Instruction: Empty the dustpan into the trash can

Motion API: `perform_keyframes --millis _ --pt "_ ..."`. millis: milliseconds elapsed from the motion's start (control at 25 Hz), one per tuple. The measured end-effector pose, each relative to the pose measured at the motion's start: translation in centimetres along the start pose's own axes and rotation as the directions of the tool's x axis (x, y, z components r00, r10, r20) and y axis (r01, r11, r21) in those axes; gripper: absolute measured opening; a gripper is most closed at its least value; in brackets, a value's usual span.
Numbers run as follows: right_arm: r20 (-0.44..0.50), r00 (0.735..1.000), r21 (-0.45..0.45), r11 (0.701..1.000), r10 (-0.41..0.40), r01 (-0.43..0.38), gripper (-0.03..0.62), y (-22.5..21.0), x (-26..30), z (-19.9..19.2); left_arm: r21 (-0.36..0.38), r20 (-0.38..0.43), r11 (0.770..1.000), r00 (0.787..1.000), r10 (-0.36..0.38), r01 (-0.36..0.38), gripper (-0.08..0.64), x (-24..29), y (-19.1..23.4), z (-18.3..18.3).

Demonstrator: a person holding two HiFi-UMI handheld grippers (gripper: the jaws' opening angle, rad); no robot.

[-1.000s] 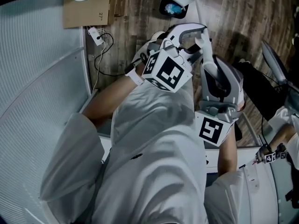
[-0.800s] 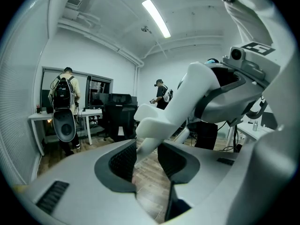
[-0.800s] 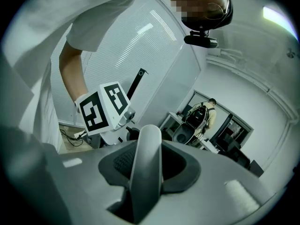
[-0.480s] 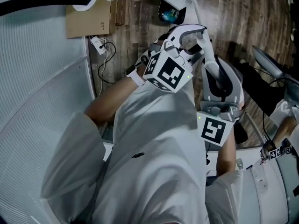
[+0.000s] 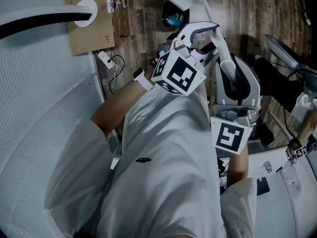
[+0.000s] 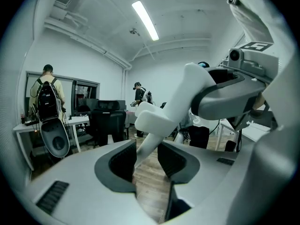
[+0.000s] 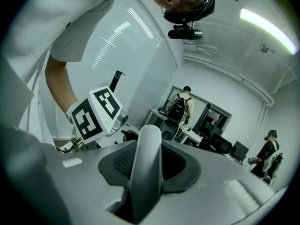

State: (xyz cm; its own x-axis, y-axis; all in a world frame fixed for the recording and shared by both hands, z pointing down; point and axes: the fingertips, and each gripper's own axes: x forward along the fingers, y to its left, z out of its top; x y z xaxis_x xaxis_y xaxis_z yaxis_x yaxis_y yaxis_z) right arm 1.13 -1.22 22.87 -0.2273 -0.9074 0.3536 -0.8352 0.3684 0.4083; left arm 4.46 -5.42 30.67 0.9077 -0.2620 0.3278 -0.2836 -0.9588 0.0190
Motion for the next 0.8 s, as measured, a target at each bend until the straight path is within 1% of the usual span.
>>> perform_keyframes --millis 160,280,440,520,600,680,800 --pt "-0.021 0.998 0.087 0.994 -0.064 0.066 0.124 -1.9 0.4 -0.1 0.024 0.004 0.998 0.999 -0.052 0.052 0.140 1.3 0.3 0.9" --pt "-0.031 0.993 0.151 0.981 -0.117 0.120 0.126 -2.8 -1.4 0.1 0.036 0.013 0.997 0.997 -0.073 0.072 0.140 1.5 -1.3 2.0" --pt "-0.051 0.980 0.216 0.956 -0.195 0.201 0.126 -3.7 -4.0 0.3 0.054 0.024 0.990 0.991 -0.131 0.129 0.140 1.5 -3.9 3.4" --pt "-0.070 0.972 0.250 0.940 -0.224 0.235 0.126 -4.3 -4.8 0.2 0.070 0.026 0.985 0.987 -0.159 0.157 0.140 1.8 -4.6 3.9" --pt "-0.088 0.961 0.281 0.919 -0.262 0.276 0.126 -5.0 -5.4 0.1 0.094 0.027 0.980 0.983 -0.179 0.176 0.140 2.2 -5.2 4.4" --pt "-0.108 0.951 0.313 0.898 -0.291 0.311 0.127 -5.5 -5.8 -0.1 0.103 0.027 0.975 0.980 -0.198 0.194 0.140 2.6 -5.8 4.6" --pt "-0.142 0.932 0.362 0.859 -0.332 0.361 0.127 -6.0 -6.6 -0.6 0.105 0.007 0.960 0.965 -0.260 0.258 0.140 3.0 -6.7 4.7"
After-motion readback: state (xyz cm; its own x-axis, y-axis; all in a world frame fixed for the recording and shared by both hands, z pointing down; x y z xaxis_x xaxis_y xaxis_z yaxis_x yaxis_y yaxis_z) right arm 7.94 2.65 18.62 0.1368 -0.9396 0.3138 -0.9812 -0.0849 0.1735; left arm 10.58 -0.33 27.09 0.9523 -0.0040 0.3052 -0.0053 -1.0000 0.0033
